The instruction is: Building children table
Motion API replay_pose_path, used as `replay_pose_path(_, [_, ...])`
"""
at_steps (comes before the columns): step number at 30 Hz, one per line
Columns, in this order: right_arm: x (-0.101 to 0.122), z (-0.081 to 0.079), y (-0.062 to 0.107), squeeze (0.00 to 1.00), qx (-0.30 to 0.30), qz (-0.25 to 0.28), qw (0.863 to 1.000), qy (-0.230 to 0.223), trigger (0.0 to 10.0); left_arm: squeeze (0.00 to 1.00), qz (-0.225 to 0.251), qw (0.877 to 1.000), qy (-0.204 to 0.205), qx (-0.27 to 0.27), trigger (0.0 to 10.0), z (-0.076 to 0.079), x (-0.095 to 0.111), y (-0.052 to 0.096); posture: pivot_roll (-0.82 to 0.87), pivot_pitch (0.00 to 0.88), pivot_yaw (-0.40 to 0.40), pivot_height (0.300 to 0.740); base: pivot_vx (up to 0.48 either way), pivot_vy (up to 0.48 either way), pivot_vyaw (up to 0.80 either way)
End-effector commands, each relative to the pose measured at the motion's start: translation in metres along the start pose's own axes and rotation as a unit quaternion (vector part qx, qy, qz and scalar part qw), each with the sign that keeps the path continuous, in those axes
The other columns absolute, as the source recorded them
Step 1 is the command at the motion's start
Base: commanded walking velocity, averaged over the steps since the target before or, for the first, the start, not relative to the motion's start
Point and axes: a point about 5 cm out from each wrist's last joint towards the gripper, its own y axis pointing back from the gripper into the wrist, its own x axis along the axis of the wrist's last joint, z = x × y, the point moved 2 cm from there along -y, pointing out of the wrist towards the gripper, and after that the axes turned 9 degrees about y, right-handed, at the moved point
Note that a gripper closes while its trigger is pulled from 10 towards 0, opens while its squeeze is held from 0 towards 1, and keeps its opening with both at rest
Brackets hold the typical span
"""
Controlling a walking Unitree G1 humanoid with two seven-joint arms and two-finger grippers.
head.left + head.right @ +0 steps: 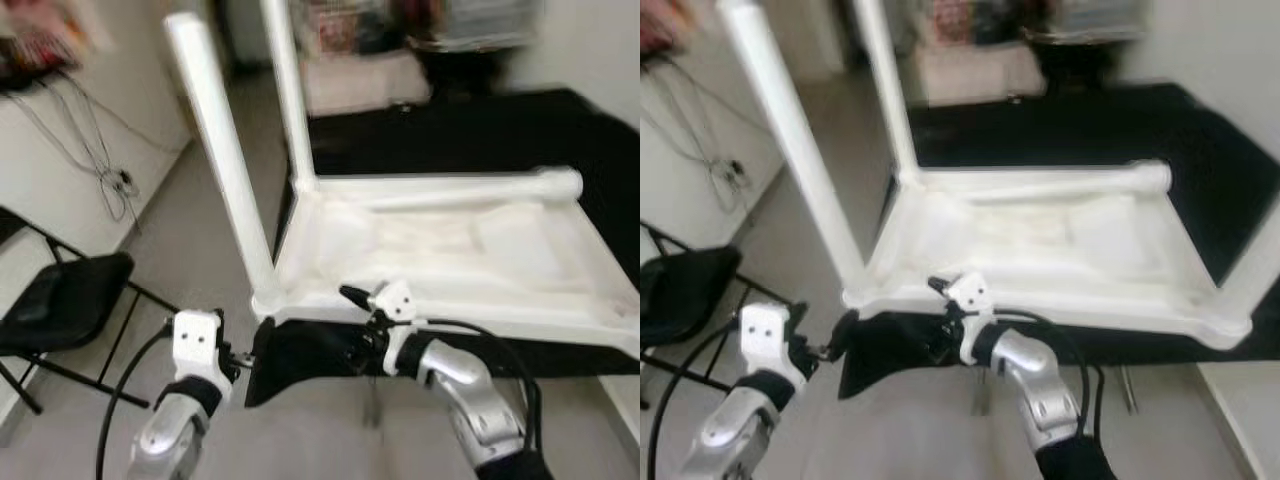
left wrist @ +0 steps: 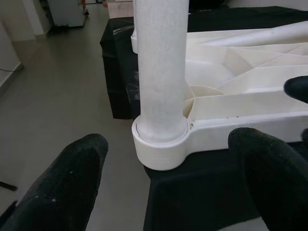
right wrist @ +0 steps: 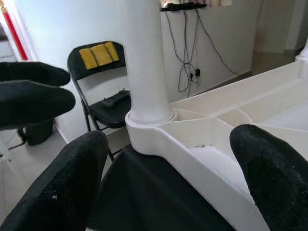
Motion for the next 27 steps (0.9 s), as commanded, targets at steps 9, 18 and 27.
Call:
replay_pose_path(9, [0.011, -0.004, -0.007, 0.0, 0.102, -0.018, 0.993, 0.051, 10.0, 0.0, -0.001, 1.0, 0.004, -0.022, 10.0, 0.007, 0.0, 0.004, -0.13, 0.056, 0.067, 0.74, 0.0, 0.0, 0.0])
replay_pose_path(18, [0.03, 0.029, -0.011, 0.0, 0.138, -0.103, 0.963, 0.207, 10.0, 0.0, 0.021, 0.998, -0.039, -0.041, 10.0, 0.02, 0.011, 0.0, -0.12, 0.064, 0.055, 0.74, 0.0, 0.0, 0.0])
replay_pose_path(27, [0.042, 0.039, -0.011, 0.0, 0.163, -0.144, 0.96, 0.179, 10.0, 0.0, 0.018, 0.998, -0.045, -0.05, 10.0, 0.027, 0.011, 0.001, -0.12, 0.08, 0.053, 0.74, 0.0, 0.0, 0.0])
